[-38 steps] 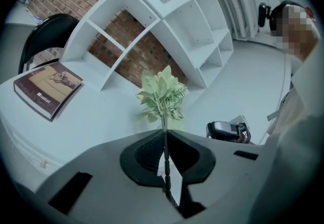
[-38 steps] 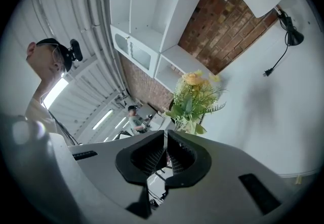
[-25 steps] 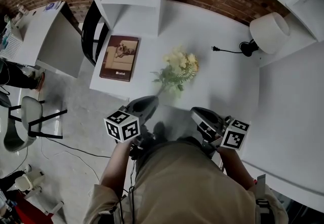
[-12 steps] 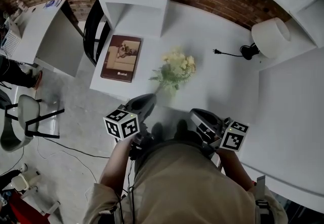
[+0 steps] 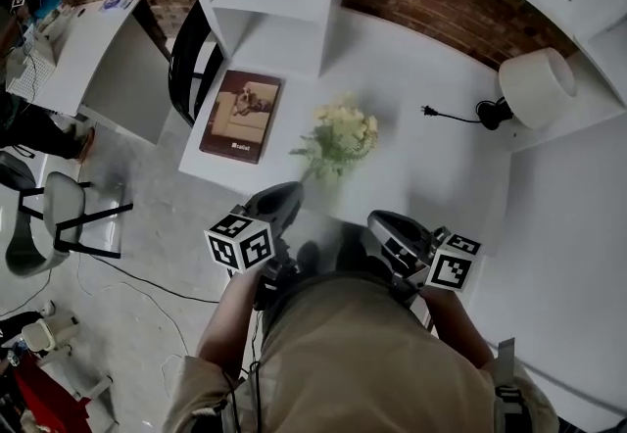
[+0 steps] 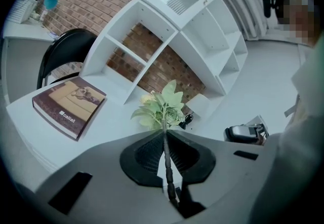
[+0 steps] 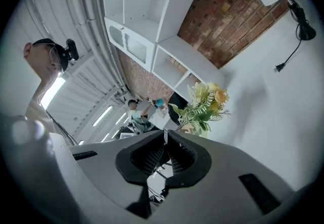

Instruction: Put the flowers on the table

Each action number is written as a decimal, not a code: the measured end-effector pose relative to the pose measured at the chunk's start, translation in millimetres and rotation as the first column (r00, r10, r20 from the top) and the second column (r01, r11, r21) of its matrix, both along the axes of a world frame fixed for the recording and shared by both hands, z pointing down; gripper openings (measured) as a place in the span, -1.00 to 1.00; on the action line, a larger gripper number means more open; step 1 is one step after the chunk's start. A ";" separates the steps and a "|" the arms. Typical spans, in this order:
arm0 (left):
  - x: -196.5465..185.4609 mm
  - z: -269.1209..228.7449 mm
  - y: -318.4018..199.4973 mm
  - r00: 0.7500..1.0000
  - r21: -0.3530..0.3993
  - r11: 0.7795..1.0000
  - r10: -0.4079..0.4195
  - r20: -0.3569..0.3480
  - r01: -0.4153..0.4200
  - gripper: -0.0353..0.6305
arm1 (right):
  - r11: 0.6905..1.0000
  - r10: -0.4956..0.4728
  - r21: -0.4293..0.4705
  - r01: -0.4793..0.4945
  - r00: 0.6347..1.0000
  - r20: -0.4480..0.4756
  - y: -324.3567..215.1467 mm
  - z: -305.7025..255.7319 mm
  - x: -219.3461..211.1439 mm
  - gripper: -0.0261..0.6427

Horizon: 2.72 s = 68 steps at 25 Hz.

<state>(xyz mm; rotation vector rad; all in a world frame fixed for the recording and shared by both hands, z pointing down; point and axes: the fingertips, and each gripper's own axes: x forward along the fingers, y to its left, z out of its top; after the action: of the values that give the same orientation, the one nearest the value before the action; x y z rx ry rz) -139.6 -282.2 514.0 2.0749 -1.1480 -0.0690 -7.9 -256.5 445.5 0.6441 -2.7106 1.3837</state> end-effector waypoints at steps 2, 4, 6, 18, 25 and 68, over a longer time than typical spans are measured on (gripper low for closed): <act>-1.3 2.0 -3.0 1.000 -0.011 1.000 -0.025 0.003 0.025 -0.82 | 1.000 -0.019 -0.002 0.019 1.000 0.006 -6.1 0.1 0.9 -0.82; -2.9 3.8 -7.6 0.999 -0.023 0.999 -0.044 0.011 0.044 -0.82 | 0.999 -0.033 -0.012 0.033 0.999 0.014 -11.7 1.0 1.7 -0.82; -3.8 5.7 -11.6 0.998 -0.032 0.998 -0.059 0.017 0.060 -0.82 | 0.999 -0.045 -0.024 0.045 0.999 0.015 -16.2 3.2 3.3 -0.82; -14.3 23.7 -26.4 0.990 -0.072 0.987 -0.139 0.038 0.142 -0.82 | 0.995 -0.087 -0.053 0.088 0.996 0.008 -37.7 13.2 6.3 -0.82; -19.3 36.4 -37.8 0.987 -0.086 0.984 -0.152 0.047 0.155 -0.82 | 0.995 -0.079 -0.062 0.078 0.997 -0.006 -41.0 17.6 7.6 -0.82; -45.3 104.1 -79.8 0.989 -0.143 0.978 -0.150 0.012 0.151 -0.82 | 0.994 -0.074 -0.089 0.069 0.996 -0.046 -38.2 37.0 22.9 -0.82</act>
<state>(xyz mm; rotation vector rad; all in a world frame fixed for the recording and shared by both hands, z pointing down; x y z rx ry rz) -185.0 -362.0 618.1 1.8603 -1.2722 -0.0557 15.0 -294.7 482.5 0.5613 -2.5926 1.4400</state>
